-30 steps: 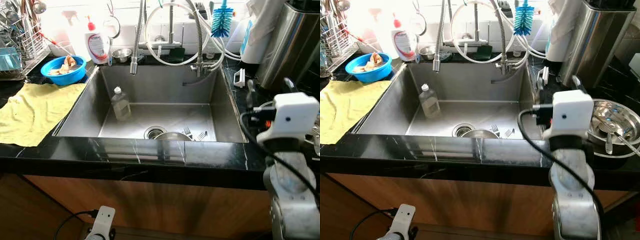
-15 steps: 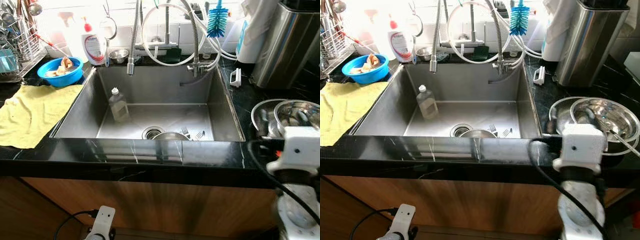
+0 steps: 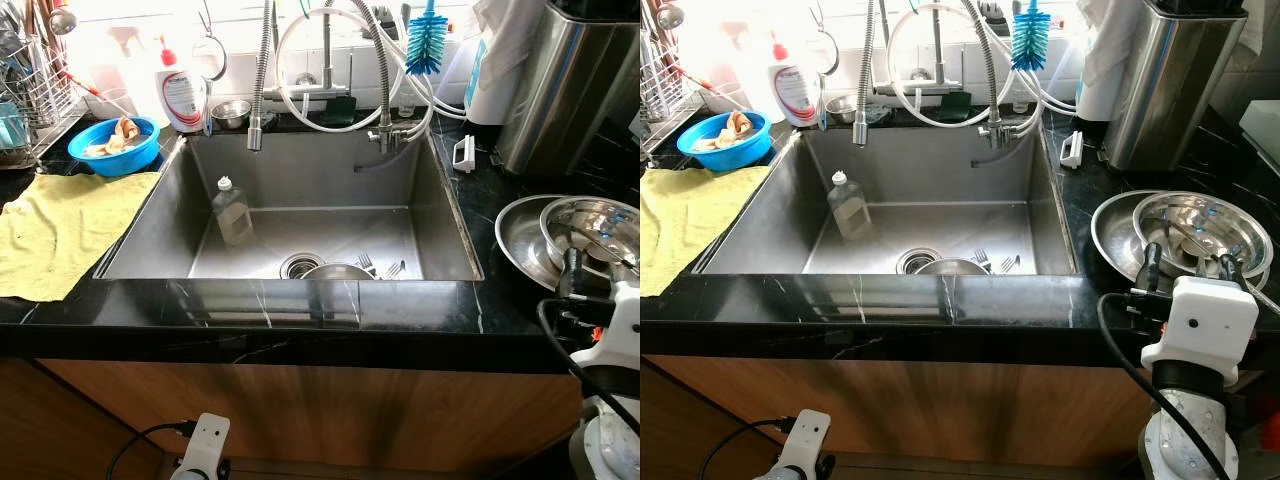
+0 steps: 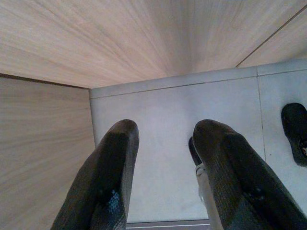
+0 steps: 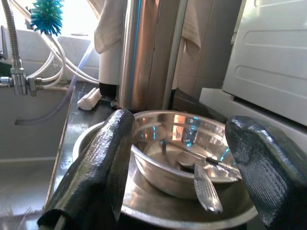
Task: Kitchen organization
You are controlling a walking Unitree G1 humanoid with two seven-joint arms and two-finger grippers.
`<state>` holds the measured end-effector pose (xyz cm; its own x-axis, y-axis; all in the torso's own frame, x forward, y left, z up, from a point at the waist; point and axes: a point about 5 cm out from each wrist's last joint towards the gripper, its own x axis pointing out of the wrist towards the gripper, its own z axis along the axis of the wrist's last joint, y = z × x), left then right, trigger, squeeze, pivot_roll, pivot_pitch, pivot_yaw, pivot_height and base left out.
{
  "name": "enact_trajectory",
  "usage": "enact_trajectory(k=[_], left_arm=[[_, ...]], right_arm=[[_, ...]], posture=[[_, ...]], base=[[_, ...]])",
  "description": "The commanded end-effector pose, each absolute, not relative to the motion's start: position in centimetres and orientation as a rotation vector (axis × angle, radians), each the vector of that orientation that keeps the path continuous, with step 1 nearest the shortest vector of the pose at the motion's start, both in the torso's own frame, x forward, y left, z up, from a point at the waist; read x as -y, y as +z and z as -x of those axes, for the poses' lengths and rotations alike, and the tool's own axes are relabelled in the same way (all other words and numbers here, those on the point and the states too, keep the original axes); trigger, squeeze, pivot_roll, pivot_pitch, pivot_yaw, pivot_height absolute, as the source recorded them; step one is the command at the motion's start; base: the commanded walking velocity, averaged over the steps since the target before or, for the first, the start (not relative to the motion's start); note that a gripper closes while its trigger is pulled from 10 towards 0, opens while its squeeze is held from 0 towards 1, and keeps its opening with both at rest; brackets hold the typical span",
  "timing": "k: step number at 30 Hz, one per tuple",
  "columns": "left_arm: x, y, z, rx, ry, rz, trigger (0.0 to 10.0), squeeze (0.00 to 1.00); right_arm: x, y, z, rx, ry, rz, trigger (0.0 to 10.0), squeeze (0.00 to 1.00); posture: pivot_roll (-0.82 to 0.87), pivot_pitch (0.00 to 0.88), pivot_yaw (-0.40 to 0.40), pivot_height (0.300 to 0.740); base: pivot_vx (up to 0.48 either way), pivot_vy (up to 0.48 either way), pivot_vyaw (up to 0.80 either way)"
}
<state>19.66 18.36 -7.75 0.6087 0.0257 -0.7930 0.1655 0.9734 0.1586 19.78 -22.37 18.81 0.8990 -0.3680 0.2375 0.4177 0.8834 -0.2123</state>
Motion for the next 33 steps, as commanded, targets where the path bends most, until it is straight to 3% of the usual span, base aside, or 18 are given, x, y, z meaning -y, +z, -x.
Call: enact_trajectory(k=[1, 32, 33], left_arm=[[-18.9, -7.9, -19.3, -0.926, -0.081, -0.243, 10.0, 0.0], [-18.7, -7.8, -19.5, -0.924, -0.078, -0.239, 10.0, 0.0], [-18.7, -7.8, -19.5, -0.924, -0.078, -0.239, 10.0, 0.0]], right_arm=[[22.1, 19.4, -19.6, 0.217, -0.413, 0.251, 10.0, 0.0], [22.0, 17.5, -20.4, 0.085, -0.451, 0.216, 9.8, 0.0], [22.0, 17.5, -20.5, 0.085, -0.452, 0.214, 1.3, 0.0]], posture=[[-0.21, 0.0, 0.073, 0.74], [-0.21, 0.0, 0.069, 0.74], [-0.21, 0.0, 0.069, 0.74]], base=[[0.0, 0.0, 0.0], [0.0, 0.0, 0.0], [0.0, 0.0, 0.0]])
